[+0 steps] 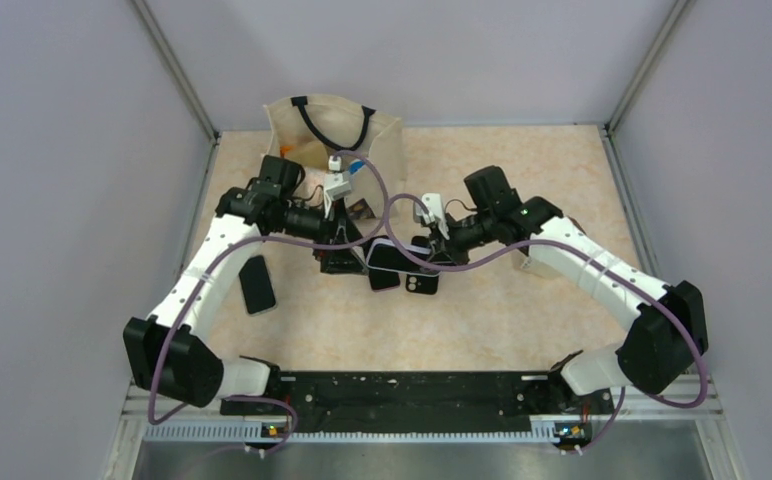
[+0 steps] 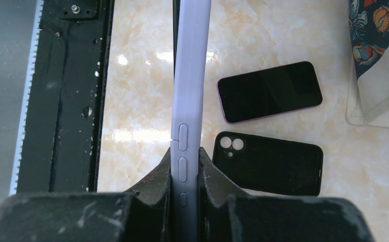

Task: Take the phone out of the phone case
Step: Remove the phone case from the phone.

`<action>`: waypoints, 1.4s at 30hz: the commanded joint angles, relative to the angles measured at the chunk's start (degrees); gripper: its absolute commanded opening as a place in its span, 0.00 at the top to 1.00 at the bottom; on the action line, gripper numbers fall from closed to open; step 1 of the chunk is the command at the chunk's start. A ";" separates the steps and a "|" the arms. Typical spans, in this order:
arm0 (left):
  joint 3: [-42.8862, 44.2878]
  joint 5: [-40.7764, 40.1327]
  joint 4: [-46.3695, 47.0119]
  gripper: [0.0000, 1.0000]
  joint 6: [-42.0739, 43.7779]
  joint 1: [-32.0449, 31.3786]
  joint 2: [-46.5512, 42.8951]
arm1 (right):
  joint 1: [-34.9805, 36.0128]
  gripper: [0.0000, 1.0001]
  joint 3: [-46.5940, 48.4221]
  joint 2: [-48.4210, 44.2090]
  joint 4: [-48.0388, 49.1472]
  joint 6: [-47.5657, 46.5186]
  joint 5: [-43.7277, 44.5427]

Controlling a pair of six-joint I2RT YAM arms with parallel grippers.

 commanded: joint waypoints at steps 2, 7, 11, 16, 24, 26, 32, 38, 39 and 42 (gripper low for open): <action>-2.43 1.21 -3.50 0.05 11.37 -0.58 -6.43 | -2.01 1.00 4.57 -2.03 2.25 2.23 -10.04; -9.72 -0.45 10.53 0.12 5.19 -2.31 -12.96 | -3.44 1.00 5.72 -0.93 2.34 4.50 -15.80; -13.21 -1.93 19.63 0.19 0.67 -4.52 -15.13 | -3.95 1.00 6.45 -0.20 2.34 6.27 -19.34; -12.71 -5.31 21.78 0.29 -1.01 -8.21 -13.98 | -4.04 1.00 6.22 -0.17 2.35 6.82 -20.75; -12.32 -6.99 22.91 0.55 -1.43 -10.76 -12.86 | -4.13 1.00 5.27 -1.17 2.45 6.84 -20.89; -12.64 -7.35 22.82 0.59 -0.99 -11.01 -12.94 | -4.20 1.00 5.21 -1.23 2.44 6.73 -20.93; -12.96 -8.10 20.66 0.87 2.97 -11.41 -13.07 | -4.29 1.00 5.00 -0.87 2.39 6.85 -21.43; -12.30 -9.09 15.04 1.00 12.71 -12.92 -12.01 | -4.31 1.00 5.05 -0.36 2.35 6.81 -22.05; -11.84 -9.27 13.34 1.00 14.93 -13.41 -11.58 | -4.24 1.00 5.05 -0.16 2.34 6.94 -22.39; -9.95 -10.30 7.11 1.00 21.76 -15.03 -9.88 | -4.25 1.00 5.00 0.08 2.36 7.06 -23.27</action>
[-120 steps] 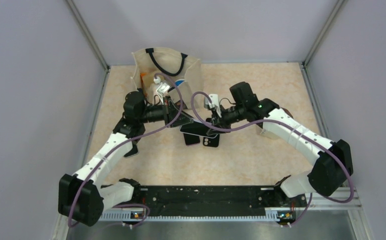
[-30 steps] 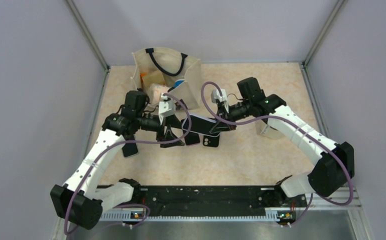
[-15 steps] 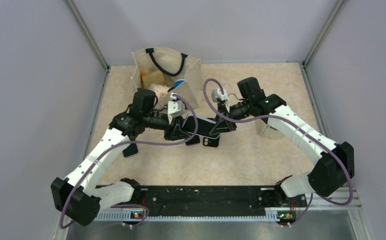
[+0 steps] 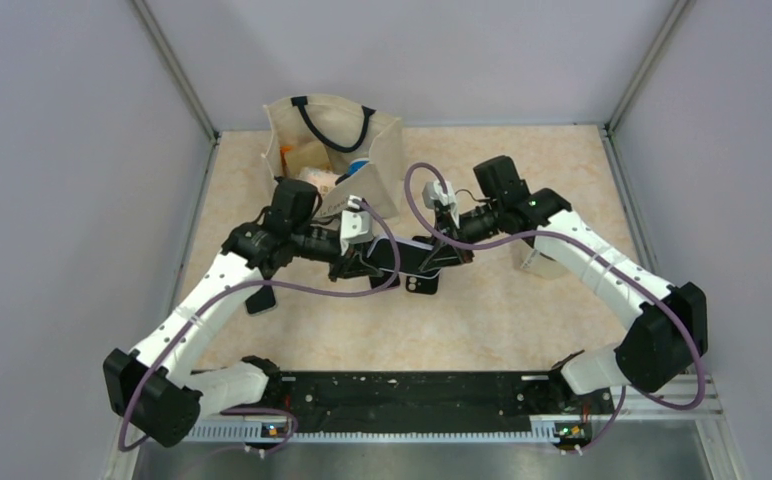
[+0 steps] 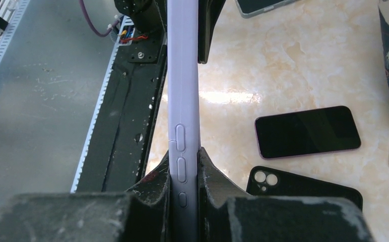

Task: Take the phone out of the phone case
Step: Remove the phone case from the phone.

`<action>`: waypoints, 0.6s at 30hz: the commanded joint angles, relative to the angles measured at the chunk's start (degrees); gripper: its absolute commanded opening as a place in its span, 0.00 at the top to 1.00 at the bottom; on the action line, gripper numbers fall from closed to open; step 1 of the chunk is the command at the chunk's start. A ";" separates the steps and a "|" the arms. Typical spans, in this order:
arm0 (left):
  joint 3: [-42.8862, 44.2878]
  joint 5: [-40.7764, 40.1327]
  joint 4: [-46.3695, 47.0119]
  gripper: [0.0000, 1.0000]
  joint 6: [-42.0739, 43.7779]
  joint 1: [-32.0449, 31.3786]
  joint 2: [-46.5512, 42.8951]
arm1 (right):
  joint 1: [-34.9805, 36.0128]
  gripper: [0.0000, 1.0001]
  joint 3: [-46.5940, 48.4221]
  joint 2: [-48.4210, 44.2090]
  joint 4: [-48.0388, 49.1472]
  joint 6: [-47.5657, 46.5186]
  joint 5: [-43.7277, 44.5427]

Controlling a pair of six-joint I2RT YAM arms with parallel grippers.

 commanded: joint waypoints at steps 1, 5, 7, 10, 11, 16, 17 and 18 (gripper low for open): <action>2.73 -0.93 -11.72 1.00 17.10 -3.51 2.90 | -0.65 1.00 1.90 -0.16 3.64 2.63 -6.78; 5.42 -2.16 -18.72 1.00 27.14 -5.08 5.17 | -0.66 1.00 1.55 -0.16 3.31 2.43 -7.71; 6.47 -3.28 -19.89 1.00 30.03 -5.82 5.87 | -0.65 1.00 1.50 -0.15 3.05 2.16 -8.08; 7.57 -5.87 -19.90 1.00 32.06 -7.07 6.57 | -0.64 1.00 1.26 -0.20 2.78 2.03 -8.72; 7.83 -6.77 -19.88 1.00 32.63 -7.56 6.78 | -0.59 1.00 1.14 -0.16 2.76 2.03 -8.92; 8.48 -11.11 -18.76 1.00 35.22 -10.41 7.34 | -0.57 1.00 0.82 -0.15 2.80 2.02 -9.88; 8.43 -12.36 -18.59 1.00 36.23 -11.09 7.25 | -0.47 1.00 0.78 -0.16 2.76 2.03 -10.18; 8.26 -13.36 -18.19 1.00 37.05 -11.86 7.17 | -0.44 1.00 0.68 -0.16 2.80 2.02 -10.35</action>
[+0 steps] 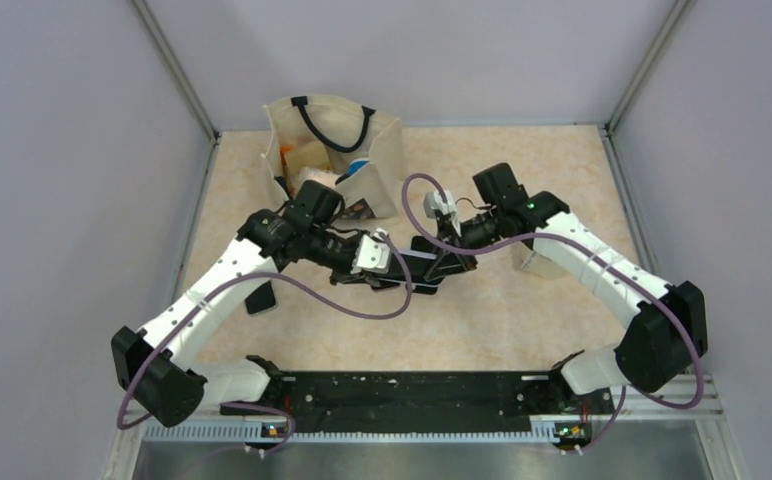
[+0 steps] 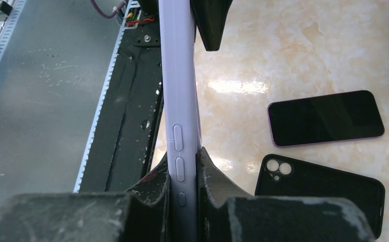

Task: Take the phone out of the phone case
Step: Remove the phone case from the phone.

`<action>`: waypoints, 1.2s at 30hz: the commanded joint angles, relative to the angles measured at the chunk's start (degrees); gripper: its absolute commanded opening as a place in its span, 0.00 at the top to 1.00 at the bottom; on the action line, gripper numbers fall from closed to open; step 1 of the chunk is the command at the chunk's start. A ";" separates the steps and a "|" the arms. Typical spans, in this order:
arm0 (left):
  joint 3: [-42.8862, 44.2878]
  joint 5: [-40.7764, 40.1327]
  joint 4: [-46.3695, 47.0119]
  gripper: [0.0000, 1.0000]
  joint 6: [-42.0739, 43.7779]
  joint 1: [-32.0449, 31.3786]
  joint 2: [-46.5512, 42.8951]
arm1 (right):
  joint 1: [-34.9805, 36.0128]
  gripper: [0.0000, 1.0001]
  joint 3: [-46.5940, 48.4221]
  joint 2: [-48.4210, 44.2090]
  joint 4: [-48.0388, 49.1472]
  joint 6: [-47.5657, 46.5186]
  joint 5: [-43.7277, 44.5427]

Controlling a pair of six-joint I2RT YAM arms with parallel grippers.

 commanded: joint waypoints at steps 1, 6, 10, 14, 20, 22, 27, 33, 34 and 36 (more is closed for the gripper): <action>0.12 -5.31 -0.20 1.00 13.41 -6.49 1.09 | -0.37 1.00 2.31 -0.38 6.52 5.62 -10.45; 1.15 -8.26 -0.34 1.00 15.46 -8.77 2.17 | -0.07 1.00 1.75 -0.32 6.48 5.55 -11.16; 2.26 -9.84 -0.60 1.00 16.84 -9.67 2.78 | 0.30 1.00 1.12 -0.19 6.46 5.35 -11.46; 3.24 -10.88 -0.50 1.00 17.87 -10.51 3.49 | 0.71 1.00 0.90 0.10 6.44 5.22 -11.76; 3.73 -11.60 2.98 1.00 16.19 -11.11 4.50 | 1.17 1.00 0.68 0.24 6.46 4.94 -11.81; 3.49 -12.45 5.72 1.00 13.98 -11.20 4.62 | 1.52 1.00 0.44 0.11 6.38 4.76 -11.74; 2.24 -12.52 13.68 1.00 5.29 -11.20 4.41 | 2.17 1.00 -0.23 -0.73 6.37 4.26 -11.36; 0.89 -12.11 20.07 1.00 -4.09 -11.11 4.47 | 2.49 1.00 -0.74 -1.47 6.34 4.04 -11.19; 0.71 -12.12 20.54 1.00 -5.13 -11.07 4.39 | 2.59 1.00 -0.76 -1.59 6.33 3.96 -11.10; 0.00 -11.99 21.95 1.00 -6.74 -10.90 4.15 | 2.70 1.00 -1.06 -1.81 6.31 3.82 -10.91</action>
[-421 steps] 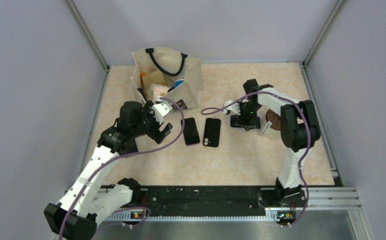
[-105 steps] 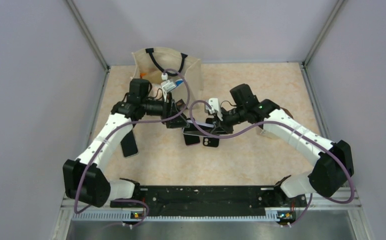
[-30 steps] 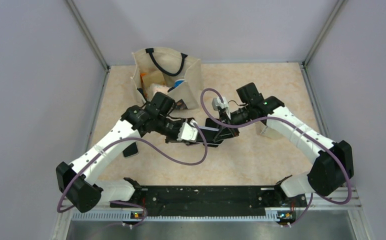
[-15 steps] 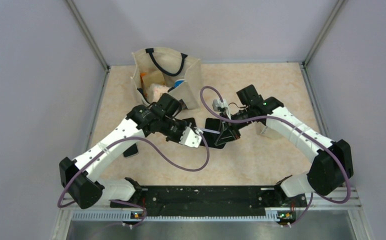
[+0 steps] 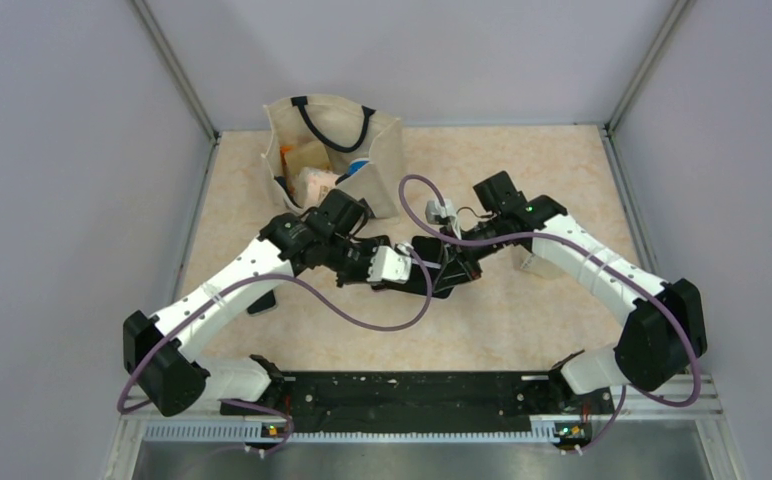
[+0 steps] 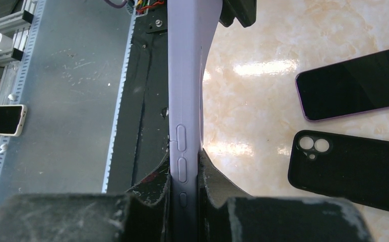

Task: Take the phone out of the phone case
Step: Remove the phone case from the phone.

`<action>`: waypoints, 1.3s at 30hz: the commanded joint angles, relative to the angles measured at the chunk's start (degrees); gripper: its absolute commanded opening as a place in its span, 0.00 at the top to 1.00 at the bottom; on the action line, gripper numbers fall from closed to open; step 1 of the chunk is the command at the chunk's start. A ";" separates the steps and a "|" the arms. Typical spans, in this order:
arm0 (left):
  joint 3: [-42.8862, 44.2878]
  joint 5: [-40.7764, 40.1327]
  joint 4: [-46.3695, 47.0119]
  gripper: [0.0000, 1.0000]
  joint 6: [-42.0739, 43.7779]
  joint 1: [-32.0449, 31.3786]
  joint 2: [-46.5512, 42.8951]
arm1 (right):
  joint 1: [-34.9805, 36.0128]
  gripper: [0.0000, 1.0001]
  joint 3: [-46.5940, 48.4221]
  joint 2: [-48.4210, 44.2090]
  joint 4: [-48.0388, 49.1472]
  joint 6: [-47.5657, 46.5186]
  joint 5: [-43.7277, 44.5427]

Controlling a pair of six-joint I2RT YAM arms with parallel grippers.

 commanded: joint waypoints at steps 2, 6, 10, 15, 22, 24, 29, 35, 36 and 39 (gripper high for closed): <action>-1.04 8.53 22.67 1.00 -6.39 -2.95 0.96 | 2.81 1.00 1.60 -2.35 10.55 1.26 -11.14; -2.55 10.21 26.01 1.00 -10.03 -1.64 0.63 | 3.44 1.00 1.63 -2.32 9.85 0.26 -10.58; -2.94 13.42 27.97 1.00 -12.42 0.51 0.65 | 4.19 1.00 2.02 -2.16 8.58 -1.12 -9.73; -2.96 17.06 29.44 1.00 -13.37 3.57 0.50 | 4.35 1.00 2.03 -2.16 7.84 -2.02 -9.79; -2.15 22.85 24.87 1.00 -3.46 4.38 1.17 | 4.83 1.00 2.16 -1.96 7.50 -2.30 -9.79; -1.43 24.66 22.95 1.00 -0.54 4.36 1.92 | 5.02 1.00 2.16 -1.90 7.43 -2.39 -9.75; 2.05 26.58 15.86 1.00 6.70 4.41 4.01 | 5.50 1.00 2.11 -1.80 7.23 -2.72 -9.62; 4.50 26.93 12.94 1.00 11.35 4.41 6.10 | 6.22 1.00 2.18 -1.89 6.72 -3.18 -10.12; 4.91 27.08 12.86 1.00 11.36 4.35 6.34 | 6.35 1.00 2.23 -1.89 6.49 -3.46 -10.13; 5.66 27.07 13.26 1.00 10.67 4.35 7.30 | 7.01 1.00 2.13 -1.88 6.09 -3.86 -10.06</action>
